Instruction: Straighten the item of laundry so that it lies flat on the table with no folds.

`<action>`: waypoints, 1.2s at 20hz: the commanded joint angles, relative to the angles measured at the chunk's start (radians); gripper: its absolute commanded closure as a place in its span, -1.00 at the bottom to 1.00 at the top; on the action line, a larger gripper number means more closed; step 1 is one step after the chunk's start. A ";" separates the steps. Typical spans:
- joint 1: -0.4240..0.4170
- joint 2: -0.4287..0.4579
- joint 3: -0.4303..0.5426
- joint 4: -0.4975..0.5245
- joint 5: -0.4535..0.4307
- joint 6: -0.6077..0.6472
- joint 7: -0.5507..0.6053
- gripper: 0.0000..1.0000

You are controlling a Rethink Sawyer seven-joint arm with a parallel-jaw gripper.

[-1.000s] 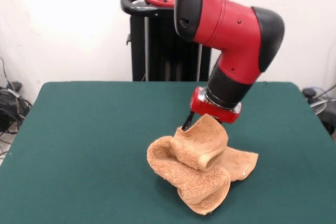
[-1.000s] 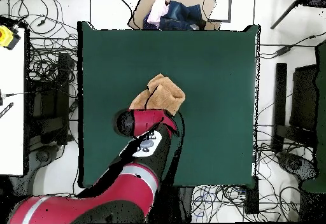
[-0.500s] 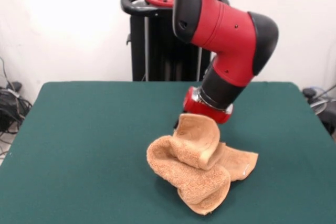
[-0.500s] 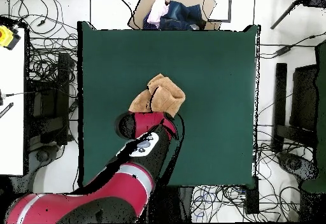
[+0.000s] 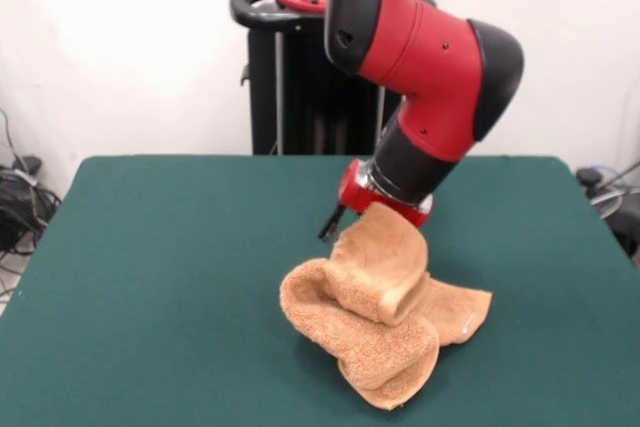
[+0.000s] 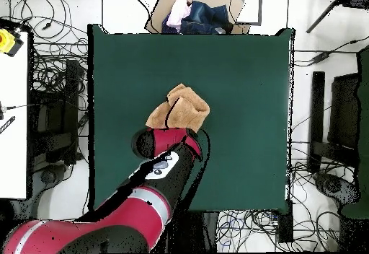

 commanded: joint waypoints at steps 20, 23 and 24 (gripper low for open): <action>0.043 0.016 -0.007 -0.042 0.059 0.027 0.236 1.00; 0.042 0.011 -0.006 -0.038 0.057 0.031 0.230 1.00; 0.041 0.009 -0.005 -0.036 0.056 0.032 0.227 1.00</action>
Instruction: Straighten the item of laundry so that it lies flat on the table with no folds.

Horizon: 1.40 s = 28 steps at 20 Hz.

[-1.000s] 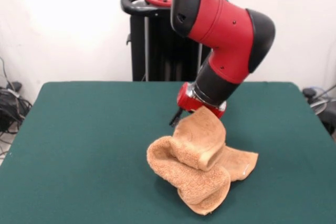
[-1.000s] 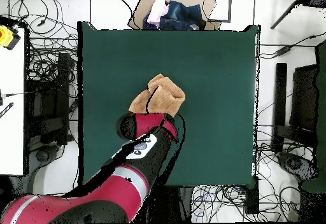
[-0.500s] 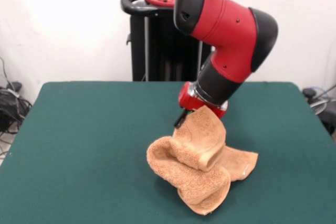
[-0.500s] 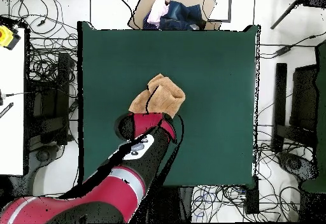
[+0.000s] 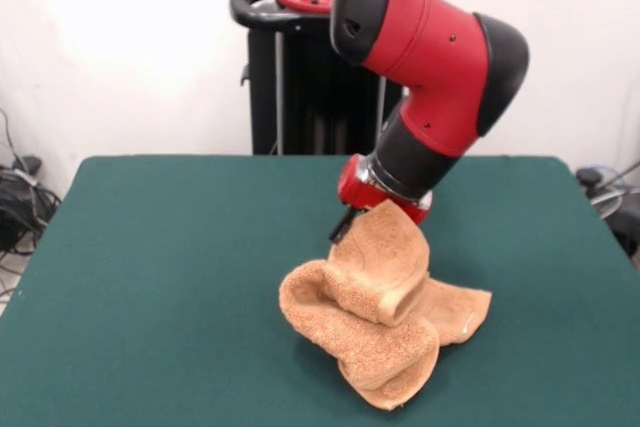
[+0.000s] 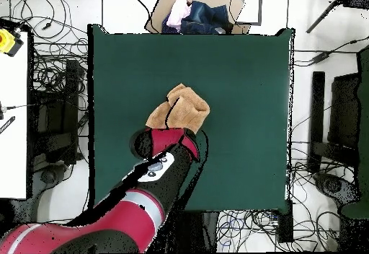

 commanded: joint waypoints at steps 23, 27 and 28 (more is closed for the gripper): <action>-0.498 -0.186 -0.115 0.330 -0.446 -0.388 0.031 1.00; -0.655 -0.226 0.015 0.360 -0.557 -0.460 -0.002 1.00; -0.667 -0.229 0.031 0.361 -0.576 -0.465 0.000 1.00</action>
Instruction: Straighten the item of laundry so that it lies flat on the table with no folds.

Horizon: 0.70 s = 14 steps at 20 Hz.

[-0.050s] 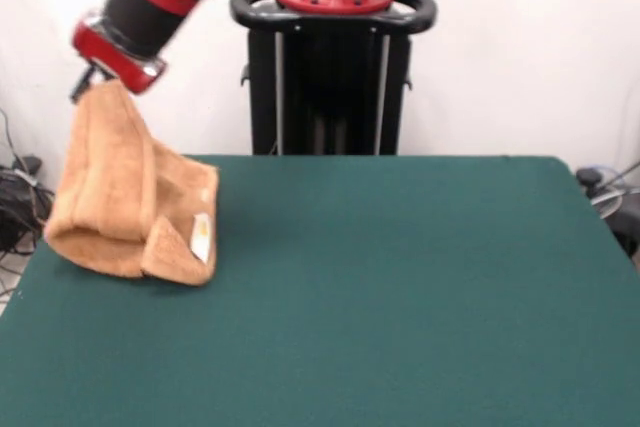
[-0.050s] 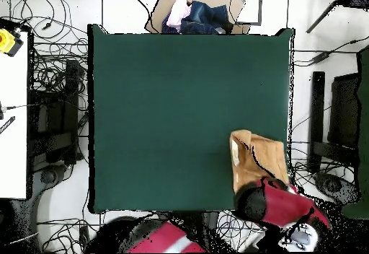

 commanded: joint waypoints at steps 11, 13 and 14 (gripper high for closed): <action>-0.177 -0.117 0.286 0.158 -0.254 0.007 -0.011 1.00; -0.205 -0.163 0.332 0.179 -0.262 0.039 -0.027 1.00; -0.225 -0.190 0.361 0.194 -0.263 0.053 -0.035 1.00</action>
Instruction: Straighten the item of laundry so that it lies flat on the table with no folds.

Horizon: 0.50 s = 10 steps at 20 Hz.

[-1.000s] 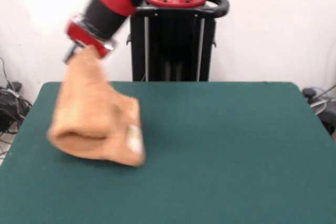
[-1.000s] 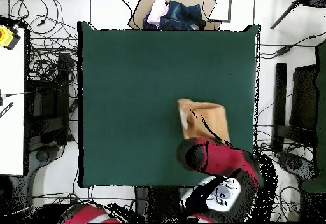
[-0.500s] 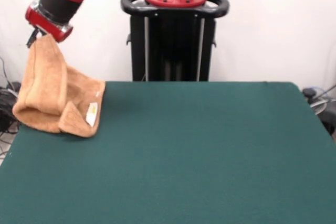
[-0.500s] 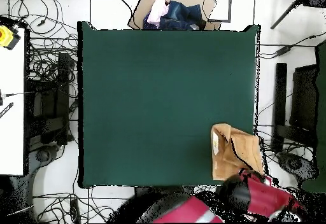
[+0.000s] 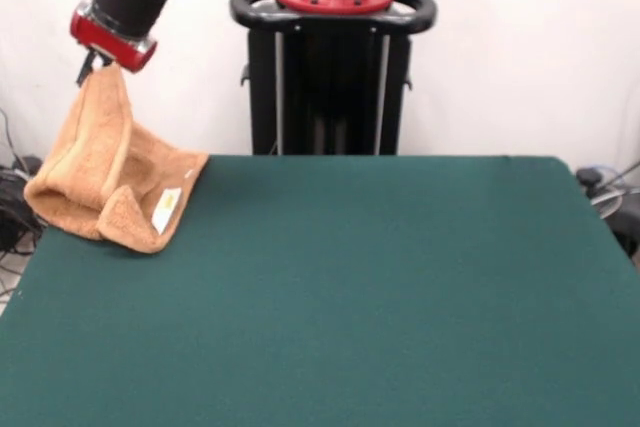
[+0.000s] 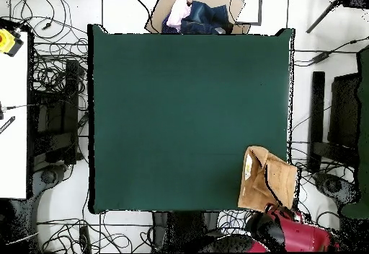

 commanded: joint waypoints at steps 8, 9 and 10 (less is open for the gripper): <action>-0.282 -0.447 0.636 0.273 0.159 0.409 -0.189 1.00; -0.292 -0.481 0.669 0.278 0.201 0.458 -0.204 1.00; -0.305 -0.511 0.700 0.285 0.237 0.486 -0.210 1.00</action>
